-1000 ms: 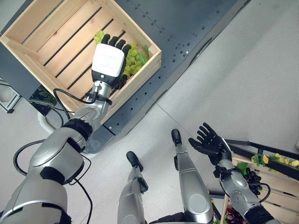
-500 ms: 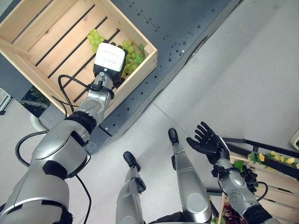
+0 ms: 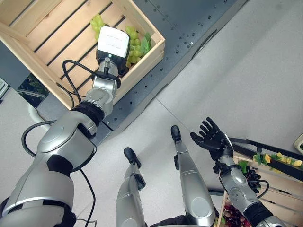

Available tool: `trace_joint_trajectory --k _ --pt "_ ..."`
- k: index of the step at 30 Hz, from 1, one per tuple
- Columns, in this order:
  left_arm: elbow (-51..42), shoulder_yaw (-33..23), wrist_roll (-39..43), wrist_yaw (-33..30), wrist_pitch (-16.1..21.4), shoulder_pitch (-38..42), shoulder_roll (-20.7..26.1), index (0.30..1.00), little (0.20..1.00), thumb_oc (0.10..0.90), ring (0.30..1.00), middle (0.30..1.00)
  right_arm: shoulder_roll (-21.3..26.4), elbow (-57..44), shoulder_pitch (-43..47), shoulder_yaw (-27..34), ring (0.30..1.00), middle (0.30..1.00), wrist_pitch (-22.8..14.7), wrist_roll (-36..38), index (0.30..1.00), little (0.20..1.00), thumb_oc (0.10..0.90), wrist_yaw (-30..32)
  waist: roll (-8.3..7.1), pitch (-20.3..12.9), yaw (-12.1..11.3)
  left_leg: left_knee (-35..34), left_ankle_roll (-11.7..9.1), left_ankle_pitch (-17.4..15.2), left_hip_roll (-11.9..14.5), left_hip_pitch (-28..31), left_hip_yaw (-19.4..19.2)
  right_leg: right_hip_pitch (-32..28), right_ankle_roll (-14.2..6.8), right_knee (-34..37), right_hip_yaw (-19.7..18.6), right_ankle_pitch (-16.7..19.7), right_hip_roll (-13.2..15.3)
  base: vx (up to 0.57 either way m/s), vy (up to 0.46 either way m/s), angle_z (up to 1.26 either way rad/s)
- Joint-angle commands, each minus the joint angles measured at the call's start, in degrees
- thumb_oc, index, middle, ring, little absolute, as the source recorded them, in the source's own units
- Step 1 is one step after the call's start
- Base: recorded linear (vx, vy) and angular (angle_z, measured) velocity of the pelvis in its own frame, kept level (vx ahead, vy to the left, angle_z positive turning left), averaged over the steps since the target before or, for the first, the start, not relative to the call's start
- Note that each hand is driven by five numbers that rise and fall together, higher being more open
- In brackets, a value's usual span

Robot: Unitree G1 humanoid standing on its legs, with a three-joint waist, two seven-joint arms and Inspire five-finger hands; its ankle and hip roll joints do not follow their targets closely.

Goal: Pick up the fruits from the basket on one side to the basket on the other side

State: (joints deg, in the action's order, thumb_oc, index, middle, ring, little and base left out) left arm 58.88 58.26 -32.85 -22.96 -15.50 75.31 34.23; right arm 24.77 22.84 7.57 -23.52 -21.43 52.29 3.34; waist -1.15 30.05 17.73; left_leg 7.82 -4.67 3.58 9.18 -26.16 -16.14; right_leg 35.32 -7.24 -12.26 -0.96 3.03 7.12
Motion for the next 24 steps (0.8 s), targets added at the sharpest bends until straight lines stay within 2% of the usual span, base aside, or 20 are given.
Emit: trace_joint_trajectory --k 1,7,12,18,20,23,24 --pt "8.7 -1.0 0.9 -1.6 -4.1 1.6 1.6 0.300 0.300 0.400 0.300 0.300 -1.4 -2.7 0.7 -0.5 0.900 0.900 -5.5 1.2 0.900 0.900 0.800 1.1 -4.87 -0.3 2.0 10.0 -1.6 -2.9 2.7 -5.1 -1.1 0.2 2.1 1.3 1.9 2.8 -2.1 0.00 0.000 0.00" --pt "9.5 0.5 -3.4 1.6 -7.3 1.9 1.4 0.300 0.300 0.400 0.300 0.300 -1.3 -2.3 1.1 -0.9 0.900 0.900 -6.3 1.9 0.900 0.900 0.800 0.0 -4.68 -0.3 2.1 9.8 -1.7 -2.8 2.7 -5.5 -1.3 0.7 2.3 1.2 1.9 2.9 -2.1 0.00 0.000 0.00" --pt "9.2 0.4 -5.2 2.3 -7.6 1.8 1.7 0.300 0.300 0.400 0.300 0.300 -1.6 -2.3 0.9 -0.8 0.900 0.900 -6.7 2.0 0.900 0.900 0.800 -0.4 -4.30 -0.3 1.8 9.2 -1.7 -2.7 2.6 -4.4 -1.1 -0.4 2.3 1.6 2.3 2.8 -2.2 0.00 0.000 0.00" --pt "6.0 -0.7 -6.1 -1.8 -4.3 0.5 3.4 0.300 0.300 0.400 0.300 0.300 -1.0 -3.4 -0.2 -0.2 0.900 0.900 -7.3 2.9 0.900 0.900 0.800 -1.9 -3.35 -0.3 1.2 7.0 -1.4 -2.6 2.2 -0.3 -0.8 -4.2 2.4 2.3 2.7 2.0 -2.3 -0.02 -0.005 -0.01" --pt "3.7 -2.5 -4.8 -7.4 -0.8 -0.1 4.9 0.300 0.300 0.400 0.300 0.300 -0.7 -4.4 -0.9 0.7 0.900 0.900 -7.2 3.1 0.900 0.900 0.800 -2.8 -2.74 -0.3 0.7 5.4 -1.2 -2.5 1.9 2.8 -0.6 -7.3 2.4 3.2 2.7 1.7 -2.3 -0.04 -0.007 -0.03" --pt "0.9 -4.9 -3.8 -12.5 2.4 -1.7 6.7 0.300 0.300 0.400 0.300 0.300 -0.4 -5.6 -2.4 1.4 0.900 0.900 -7.2 2.8 0.900 0.900 0.800 -2.7 -2.20 -0.3 0.3 3.9 -1.1 -2.4 1.8 6.0 -0.3 -10.2 2.4 4.1 2.6 1.6 -2.4 -0.04 -0.010 -0.01" --pt "-0.9 -6.8 -0.3 -16.9 4.6 -2.8 7.9 0.300 0.300 0.400 0.300 0.300 -0.4 -6.0 -3.0 2.0 0.900 0.900 -7.4 2.6 0.900 0.900 0.800 -3.2 -2.16 -0.3 0.2 3.1 -0.6 -1.1 1.6 7.0 -0.7 -11.0 2.7 4.6 2.5 2.5 -2.4 -0.09 -0.018 0.00"
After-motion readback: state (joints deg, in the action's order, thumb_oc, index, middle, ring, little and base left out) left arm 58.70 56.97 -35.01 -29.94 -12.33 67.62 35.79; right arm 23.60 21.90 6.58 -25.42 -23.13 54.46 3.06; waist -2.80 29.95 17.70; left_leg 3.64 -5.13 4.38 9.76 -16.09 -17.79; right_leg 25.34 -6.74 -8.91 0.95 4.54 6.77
